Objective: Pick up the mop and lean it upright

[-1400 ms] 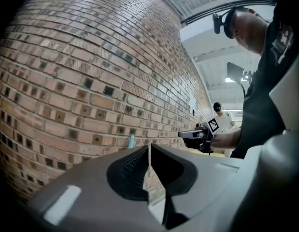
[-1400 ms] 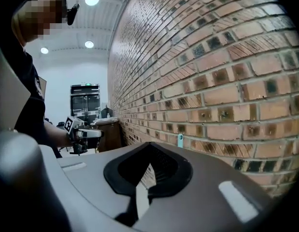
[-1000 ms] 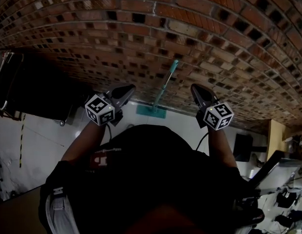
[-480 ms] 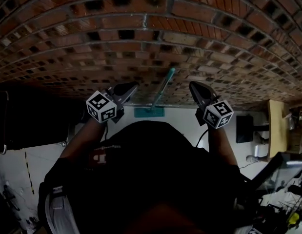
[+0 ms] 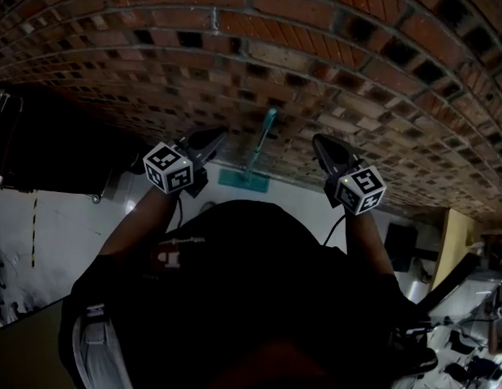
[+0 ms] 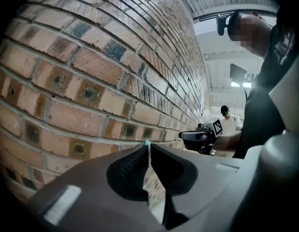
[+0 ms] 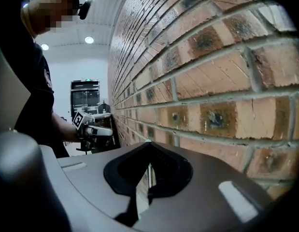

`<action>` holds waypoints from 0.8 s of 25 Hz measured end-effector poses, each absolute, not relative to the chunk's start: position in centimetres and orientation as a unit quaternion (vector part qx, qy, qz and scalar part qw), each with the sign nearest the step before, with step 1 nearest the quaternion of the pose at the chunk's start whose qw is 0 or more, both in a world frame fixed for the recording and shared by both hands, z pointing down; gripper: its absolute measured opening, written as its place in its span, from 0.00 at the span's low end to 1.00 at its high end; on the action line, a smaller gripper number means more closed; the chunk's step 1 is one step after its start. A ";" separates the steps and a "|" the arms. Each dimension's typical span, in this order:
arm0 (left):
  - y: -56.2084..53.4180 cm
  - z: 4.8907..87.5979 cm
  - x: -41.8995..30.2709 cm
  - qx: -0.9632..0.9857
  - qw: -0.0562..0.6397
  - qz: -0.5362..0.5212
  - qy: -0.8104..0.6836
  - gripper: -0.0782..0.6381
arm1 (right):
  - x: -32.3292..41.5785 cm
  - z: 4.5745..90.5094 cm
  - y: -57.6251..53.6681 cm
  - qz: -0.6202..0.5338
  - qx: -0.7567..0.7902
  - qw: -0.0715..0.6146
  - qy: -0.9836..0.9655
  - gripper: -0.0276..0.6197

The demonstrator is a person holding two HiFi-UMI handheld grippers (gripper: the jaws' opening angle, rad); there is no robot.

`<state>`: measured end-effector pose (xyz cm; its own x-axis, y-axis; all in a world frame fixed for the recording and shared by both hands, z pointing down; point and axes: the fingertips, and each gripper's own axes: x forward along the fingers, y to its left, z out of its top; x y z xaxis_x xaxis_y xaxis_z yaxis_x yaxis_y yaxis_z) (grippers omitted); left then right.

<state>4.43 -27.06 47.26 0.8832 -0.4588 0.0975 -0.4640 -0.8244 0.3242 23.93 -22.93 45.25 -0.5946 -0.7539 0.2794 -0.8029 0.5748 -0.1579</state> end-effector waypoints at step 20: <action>-27.9 47.3 4.6 0.969 0.145 0.040 -0.196 0.13 | 21.9 47.2 -25.0 0.139 0.454 0.081 -0.877 0.06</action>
<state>4.65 -27.92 47.26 0.9203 -0.3675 0.1342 -0.3907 -0.8813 0.2659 21.91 -25.05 47.15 -0.5756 -0.7727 0.2676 -0.8176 0.5497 -0.1713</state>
